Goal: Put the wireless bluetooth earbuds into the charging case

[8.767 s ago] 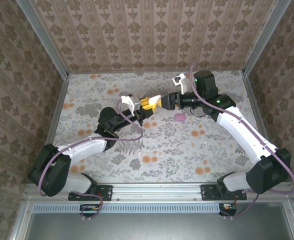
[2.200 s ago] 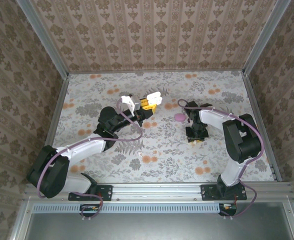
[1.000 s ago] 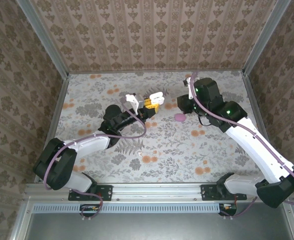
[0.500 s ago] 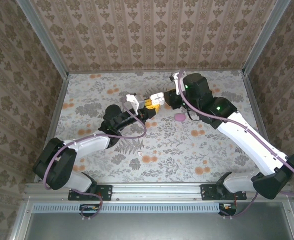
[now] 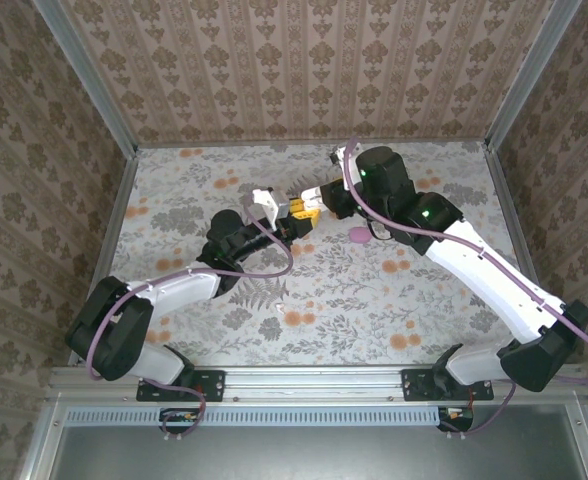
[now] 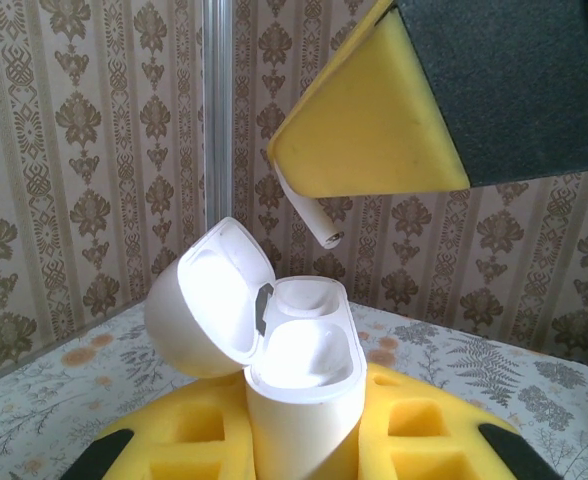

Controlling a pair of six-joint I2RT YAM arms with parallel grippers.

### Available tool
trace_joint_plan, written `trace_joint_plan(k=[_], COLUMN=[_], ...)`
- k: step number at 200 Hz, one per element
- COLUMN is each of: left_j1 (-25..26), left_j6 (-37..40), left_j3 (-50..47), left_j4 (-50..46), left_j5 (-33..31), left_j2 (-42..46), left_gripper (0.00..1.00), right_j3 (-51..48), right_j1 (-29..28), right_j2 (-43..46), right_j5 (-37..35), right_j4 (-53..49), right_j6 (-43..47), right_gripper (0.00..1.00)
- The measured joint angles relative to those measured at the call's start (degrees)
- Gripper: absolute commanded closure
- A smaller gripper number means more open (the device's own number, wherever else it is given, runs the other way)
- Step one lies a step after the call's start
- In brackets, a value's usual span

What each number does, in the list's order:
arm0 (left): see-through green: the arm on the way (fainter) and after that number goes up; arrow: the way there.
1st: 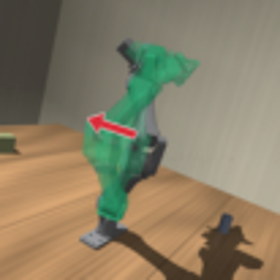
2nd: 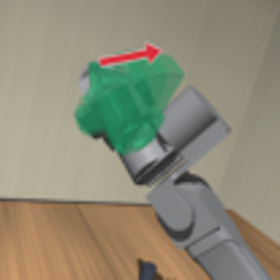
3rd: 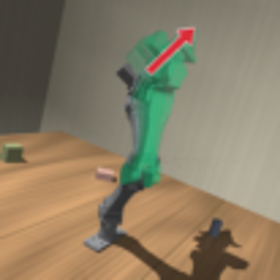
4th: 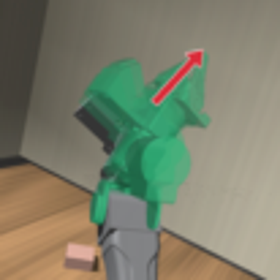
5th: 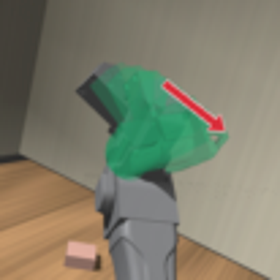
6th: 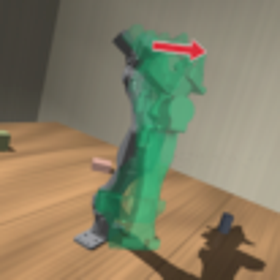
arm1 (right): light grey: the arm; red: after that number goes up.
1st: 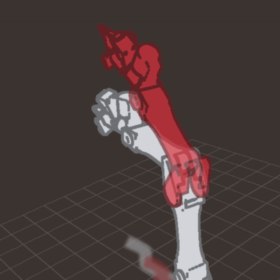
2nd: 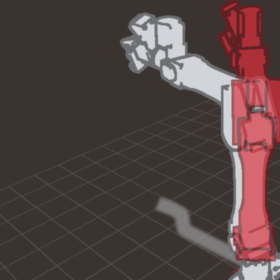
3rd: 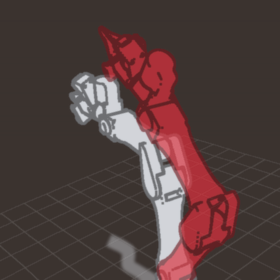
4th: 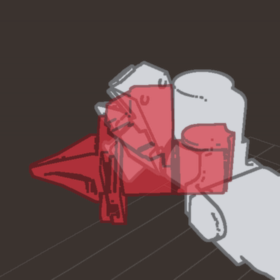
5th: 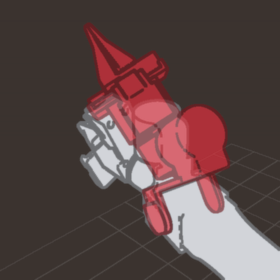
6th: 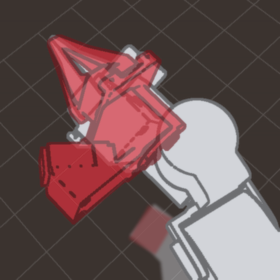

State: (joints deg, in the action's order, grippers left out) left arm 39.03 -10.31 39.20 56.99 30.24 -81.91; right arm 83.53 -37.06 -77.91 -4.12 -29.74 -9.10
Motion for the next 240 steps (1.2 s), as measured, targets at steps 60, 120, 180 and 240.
trace_joint_plan(k=[60, 120, 180, 240], left_j1=[0.0, 0.02, -0.04, -0.07], left_j6=[0.0, 0.0, 0.0, 0.0], left_j3=[0.0, 0.0, 0.0, 0.0], left_j4=[0.0, -0.02, -1.29, -1.6], left_j5=[0.02, 0.52, 0.13, -0.63], left_j2=[0.04, 0.61, 0.66, 0.66], left_gripper=[0.86, 0.86, 0.86, 0.86], right_j3=[0.0, 0.0, 0.0, -1.27], right_j1=[-0.13, -0.17, -0.22, -0.22], right_j2=[-0.96, -1.16, -2.62, -2.45], right_j5=[0.0, 0.0, 0.02, 1.09], right_j4=[0.02, 0.26, 1.11, 1.95], right_j6=[0.2, 0.2, 0.22, 1.73], right_gripper=[0.76, 0.76, 0.77, 0.77])
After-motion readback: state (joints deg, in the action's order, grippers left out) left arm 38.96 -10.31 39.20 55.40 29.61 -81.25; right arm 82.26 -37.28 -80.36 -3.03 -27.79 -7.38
